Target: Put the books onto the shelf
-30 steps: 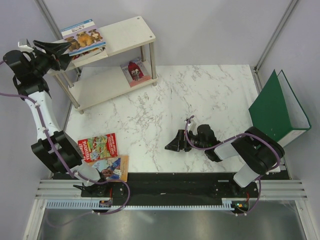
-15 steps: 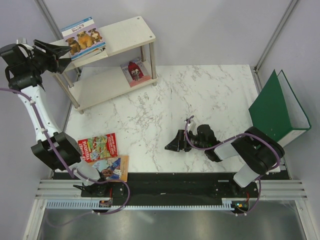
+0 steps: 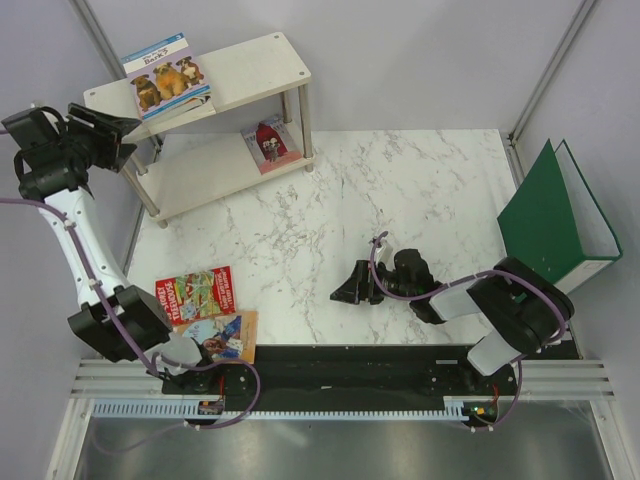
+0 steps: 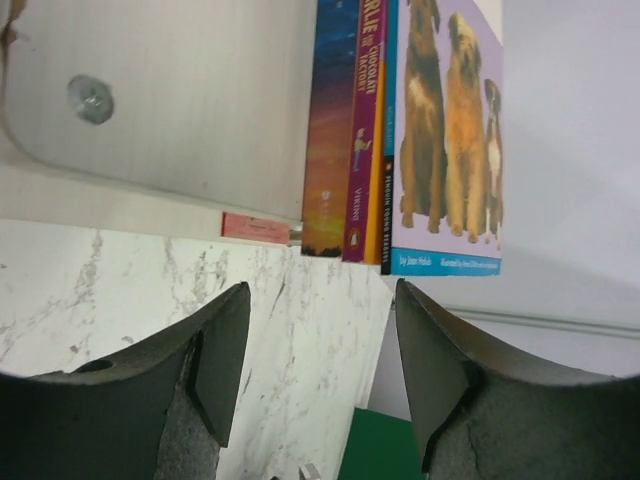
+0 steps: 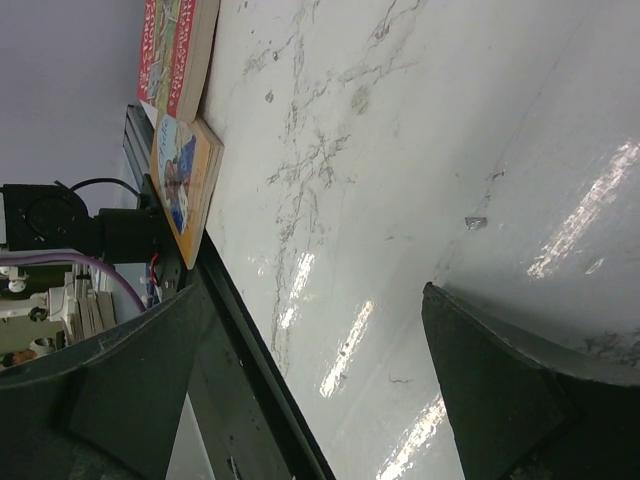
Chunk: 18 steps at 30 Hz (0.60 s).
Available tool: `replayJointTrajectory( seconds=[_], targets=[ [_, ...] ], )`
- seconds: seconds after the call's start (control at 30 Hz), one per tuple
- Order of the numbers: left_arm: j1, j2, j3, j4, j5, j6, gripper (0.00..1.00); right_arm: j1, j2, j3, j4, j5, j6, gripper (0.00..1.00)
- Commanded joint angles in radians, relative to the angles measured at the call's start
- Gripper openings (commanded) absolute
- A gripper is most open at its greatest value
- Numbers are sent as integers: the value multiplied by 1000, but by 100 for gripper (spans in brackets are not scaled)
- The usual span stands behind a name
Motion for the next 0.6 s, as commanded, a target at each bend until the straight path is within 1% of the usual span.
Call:
replayJointTrajectory(
  seconds=[0.0, 0.03, 0.13, 0.17, 0.2, 0.23, 0.3, 0.33, 0.4, 0.43, 0.47, 0.53, 0.57],
  targets=[
    [3, -124, -42, -26, -125, 120, 67, 10, -22, -6, -160, 50, -46, 98],
    [4, -141, -51, -26, -128, 134, 66, 10, -29, -4, -174, 51, -46, 98],
    [0, -226, -155, -25, -127, 165, 67, 23, -48, 19, -209, 67, -51, 98],
    [0, -256, -236, -25, -130, 183, 67, 28, -56, 42, -217, 68, -52, 98],
    [0, -282, -286, -26, -131, 191, 67, 34, -61, 56, -231, 73, -49, 98],
    [1, -341, -398, -22, -133, 194, 68, 54, -62, 74, -263, 84, -55, 98],
    [1, -392, -514, -13, -122, 208, 68, 85, -58, 146, -335, 108, -69, 98],
    [0, -437, -616, -19, -125, 223, 68, 118, -49, 175, -357, 125, -86, 98],
    [-2, -489, -724, -22, -139, 228, 68, 161, -3, 261, -396, 125, -95, 98],
    [-2, -530, -825, -23, -154, 237, 68, 172, 17, 286, -400, 124, -94, 98],
    [-5, -546, -869, -26, -165, 249, 68, 183, 57, 336, -404, 120, -94, 98],
    [-8, -560, -953, -46, -203, 297, 68, 211, 100, 387, -412, 104, -88, 98],
    [-8, -549, -973, -51, -208, 318, 68, 220, 147, 439, -410, 93, -80, 98]
  ],
)
